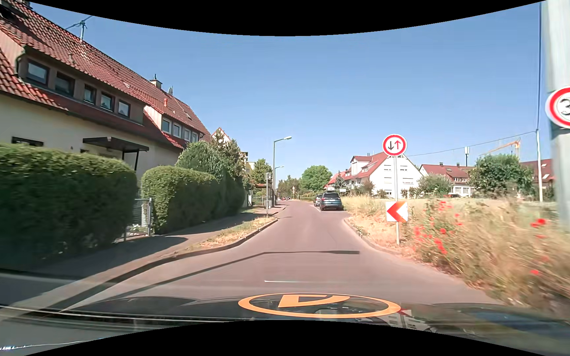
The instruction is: Follow the waypoints while adhering to traffic rules and regulations
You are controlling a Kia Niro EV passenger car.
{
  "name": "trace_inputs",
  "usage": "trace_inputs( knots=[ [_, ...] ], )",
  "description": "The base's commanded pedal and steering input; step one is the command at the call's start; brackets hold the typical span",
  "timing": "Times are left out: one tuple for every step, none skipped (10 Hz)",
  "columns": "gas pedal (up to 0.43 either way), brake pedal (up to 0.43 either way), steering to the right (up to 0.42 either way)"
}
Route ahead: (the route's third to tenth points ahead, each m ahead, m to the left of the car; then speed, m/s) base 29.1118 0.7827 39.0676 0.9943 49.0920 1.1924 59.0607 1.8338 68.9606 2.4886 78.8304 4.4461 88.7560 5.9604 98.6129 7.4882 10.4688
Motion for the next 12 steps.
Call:
trace_inputs(
  knots=[
    [0.157, 0.0, -0.008],
    [0.157, 0.0, -0.008],
    [0.157, 0.0, -0.006],
    [0.157, 0.0, -0.005],
    [0.157, 0.0, -0.004],
    [0.157, 0.0, -0.004],
    [0.157, 0.0, -0.002],
    [0.157, 0.0, 0.001],
    [0.157, 0.0, 0.002],
    [0.157, 0.0, 0.002],
    [0.157, 0.0, 0.002],
    [0.157, 0.0, 0.002]
  ],
)
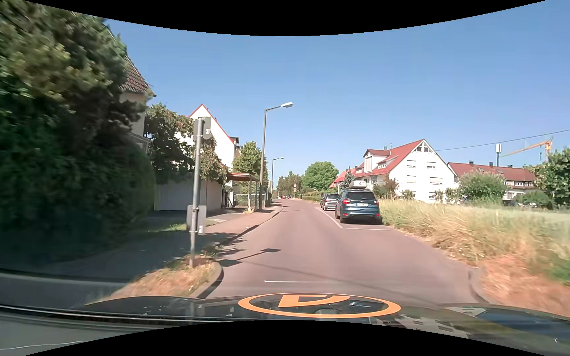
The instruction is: Follow the waypoints while adhering to traffic rules and regulations
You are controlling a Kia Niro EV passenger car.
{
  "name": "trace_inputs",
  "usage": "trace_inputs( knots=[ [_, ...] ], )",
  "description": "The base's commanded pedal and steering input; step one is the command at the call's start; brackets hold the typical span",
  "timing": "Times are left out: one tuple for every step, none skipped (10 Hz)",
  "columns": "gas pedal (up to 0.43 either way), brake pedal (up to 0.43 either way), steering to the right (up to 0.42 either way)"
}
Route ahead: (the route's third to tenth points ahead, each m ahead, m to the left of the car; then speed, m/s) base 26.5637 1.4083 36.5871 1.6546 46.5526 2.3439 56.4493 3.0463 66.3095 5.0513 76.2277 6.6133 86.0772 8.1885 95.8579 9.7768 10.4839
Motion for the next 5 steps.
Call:
trace_inputs(
  knots=[
    [0.157, 0.0, 0.002],
    [0.157, 0.0, 0.002],
    [0.157, 0.0, 0.002],
    [0.157, 0.0, 0.002],
    [0.157, 0.0, 0.001]
  ],
)
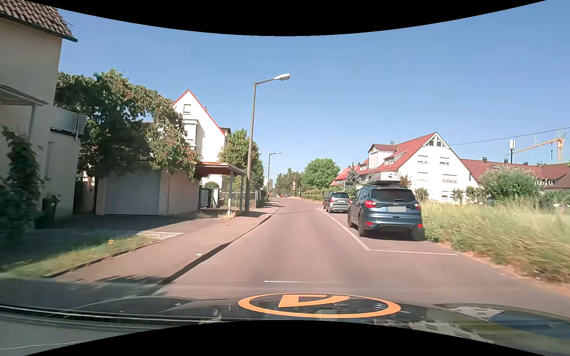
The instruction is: Follow the waypoints while adhering to traffic rules and regulations
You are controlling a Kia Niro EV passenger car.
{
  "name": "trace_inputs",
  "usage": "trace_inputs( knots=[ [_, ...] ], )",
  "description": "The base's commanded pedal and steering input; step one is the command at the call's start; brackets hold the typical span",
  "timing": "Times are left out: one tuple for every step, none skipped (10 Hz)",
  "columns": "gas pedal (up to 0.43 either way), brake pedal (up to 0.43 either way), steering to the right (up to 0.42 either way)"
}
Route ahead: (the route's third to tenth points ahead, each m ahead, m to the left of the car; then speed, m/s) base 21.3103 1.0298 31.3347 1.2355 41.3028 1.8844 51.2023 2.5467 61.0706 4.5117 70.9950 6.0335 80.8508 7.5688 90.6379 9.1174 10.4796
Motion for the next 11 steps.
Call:
trace_inputs(
  knots=[
    [0.157, 0.0, 0.001],
    [0.157, 0.0, 0.0],
    [0.157, 0.0, 0.0],
    [0.189, 0.0, 0.0],
    [0.189, 0.0, 0.0],
    [0.189, 0.0, 0.0],
    [0.197, 0.0, 0.0],
    [0.197, 0.0, -0.004],
    [0.197, 0.0, -0.007],
    [0.197, 0.0, -0.008],
    [0.197, 0.0, -0.009]
  ],
)
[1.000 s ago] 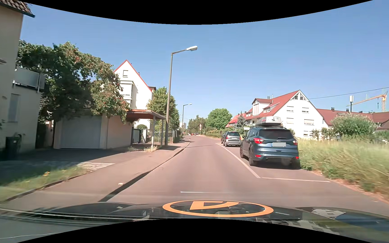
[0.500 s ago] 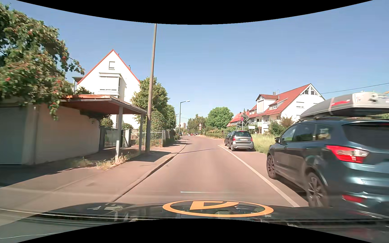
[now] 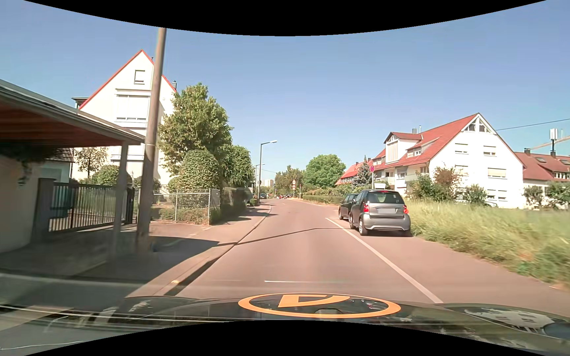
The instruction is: Follow the waypoints while adhering to traffic rules and regulations
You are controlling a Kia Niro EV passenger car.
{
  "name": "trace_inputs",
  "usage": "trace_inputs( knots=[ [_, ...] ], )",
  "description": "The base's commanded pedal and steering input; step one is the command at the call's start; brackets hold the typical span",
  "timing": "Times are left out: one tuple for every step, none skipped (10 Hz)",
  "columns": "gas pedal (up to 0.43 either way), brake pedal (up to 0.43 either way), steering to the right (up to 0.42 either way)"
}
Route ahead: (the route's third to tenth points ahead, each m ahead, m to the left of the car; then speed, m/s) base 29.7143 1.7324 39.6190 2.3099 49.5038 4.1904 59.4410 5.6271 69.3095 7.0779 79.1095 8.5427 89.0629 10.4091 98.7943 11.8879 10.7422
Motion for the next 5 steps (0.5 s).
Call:
trace_inputs(
  knots=[
    [0.197, 0.0, -0.009],
    [0.197, 0.0, -0.009],
    [0.189, 0.0, -0.009],
    [0.189, 0.0, -0.009],
    [0.189, 0.0, -0.008]
  ],
)
